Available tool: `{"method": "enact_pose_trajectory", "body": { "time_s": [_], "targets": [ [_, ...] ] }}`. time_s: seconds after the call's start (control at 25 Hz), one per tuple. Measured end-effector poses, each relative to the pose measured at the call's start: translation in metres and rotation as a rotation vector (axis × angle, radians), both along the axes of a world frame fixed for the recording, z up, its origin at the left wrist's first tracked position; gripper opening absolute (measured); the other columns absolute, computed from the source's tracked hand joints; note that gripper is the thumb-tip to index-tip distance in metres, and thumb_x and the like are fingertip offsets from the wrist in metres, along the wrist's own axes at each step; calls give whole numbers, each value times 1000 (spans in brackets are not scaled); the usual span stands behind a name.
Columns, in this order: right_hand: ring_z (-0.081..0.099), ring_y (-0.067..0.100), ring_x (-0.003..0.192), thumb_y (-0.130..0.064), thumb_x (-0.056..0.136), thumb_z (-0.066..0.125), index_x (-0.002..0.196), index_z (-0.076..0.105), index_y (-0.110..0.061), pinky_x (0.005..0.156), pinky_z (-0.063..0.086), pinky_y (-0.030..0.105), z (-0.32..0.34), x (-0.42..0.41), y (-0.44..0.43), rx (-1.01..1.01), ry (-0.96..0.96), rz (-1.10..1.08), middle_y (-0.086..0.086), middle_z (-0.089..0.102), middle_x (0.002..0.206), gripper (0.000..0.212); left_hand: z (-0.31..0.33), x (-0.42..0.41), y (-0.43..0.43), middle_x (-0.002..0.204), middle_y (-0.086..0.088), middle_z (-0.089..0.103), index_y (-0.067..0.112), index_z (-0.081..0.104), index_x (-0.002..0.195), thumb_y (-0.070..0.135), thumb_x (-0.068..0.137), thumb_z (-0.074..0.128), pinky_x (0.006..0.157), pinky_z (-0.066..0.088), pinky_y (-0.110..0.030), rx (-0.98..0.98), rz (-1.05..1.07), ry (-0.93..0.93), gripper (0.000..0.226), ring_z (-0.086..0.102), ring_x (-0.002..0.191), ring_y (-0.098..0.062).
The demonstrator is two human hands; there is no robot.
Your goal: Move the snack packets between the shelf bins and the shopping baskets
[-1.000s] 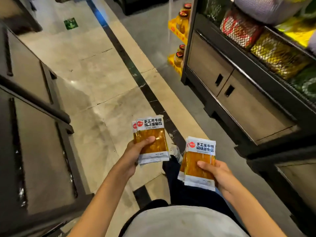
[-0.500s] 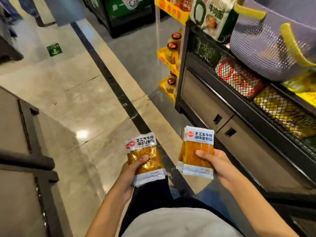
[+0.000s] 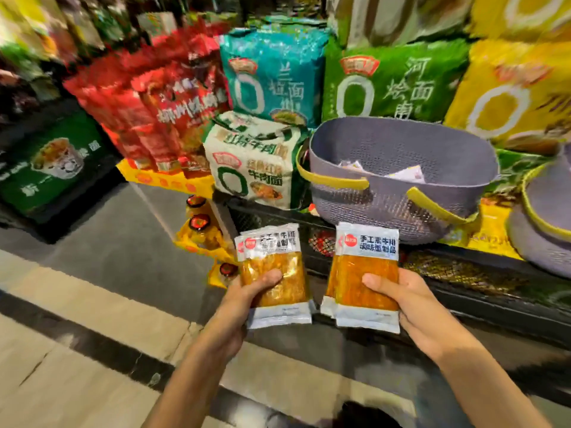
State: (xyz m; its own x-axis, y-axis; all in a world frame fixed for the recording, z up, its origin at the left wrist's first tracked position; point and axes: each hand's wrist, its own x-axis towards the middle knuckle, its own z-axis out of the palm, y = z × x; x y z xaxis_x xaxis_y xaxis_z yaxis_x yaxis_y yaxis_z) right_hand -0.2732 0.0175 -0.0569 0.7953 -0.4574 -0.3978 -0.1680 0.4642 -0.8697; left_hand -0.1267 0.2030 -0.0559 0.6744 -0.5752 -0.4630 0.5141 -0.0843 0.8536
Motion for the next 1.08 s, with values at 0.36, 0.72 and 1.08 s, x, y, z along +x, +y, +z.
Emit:
{"method": "enact_pose_trajectory", "body": {
  "time_s": [0.36, 0.72, 1.08],
  "targets": [
    [71, 12, 73, -31, 50, 82, 98, 65, -11, 59, 56, 23, 133, 55, -113, -337, -222, -230, 1, 75, 84, 55, 123, 106, -170, 75, 2, 74, 18, 65, 91, 27, 58, 74, 52, 55, -21, -237, -380, -236, 35, 70, 62, -11],
    [63, 16, 77, -20, 79, 74, 107, 60, -6, 68, 50, 25, 75, 98, -210, -514, 518, -71, 7, 67, 97, 34, 67, 151, -304, 105, -6, 70, 12, 64, 111, 29, 84, 68, 91, 51, -34, 382, -877, -564, 33, 67, 94, -22],
    [56, 30, 99, -57, 82, 60, 94, 57, -8, 71, 40, 30, 60, 110, -217, -1087, 984, 299, 11, 61, 107, 51, 45, 150, -319, 153, -7, 30, 23, 29, 148, 98, 8, 50, 112, 32, -39, 858, -1033, -1012, 160, 37, 136, -28]
  ]
}}
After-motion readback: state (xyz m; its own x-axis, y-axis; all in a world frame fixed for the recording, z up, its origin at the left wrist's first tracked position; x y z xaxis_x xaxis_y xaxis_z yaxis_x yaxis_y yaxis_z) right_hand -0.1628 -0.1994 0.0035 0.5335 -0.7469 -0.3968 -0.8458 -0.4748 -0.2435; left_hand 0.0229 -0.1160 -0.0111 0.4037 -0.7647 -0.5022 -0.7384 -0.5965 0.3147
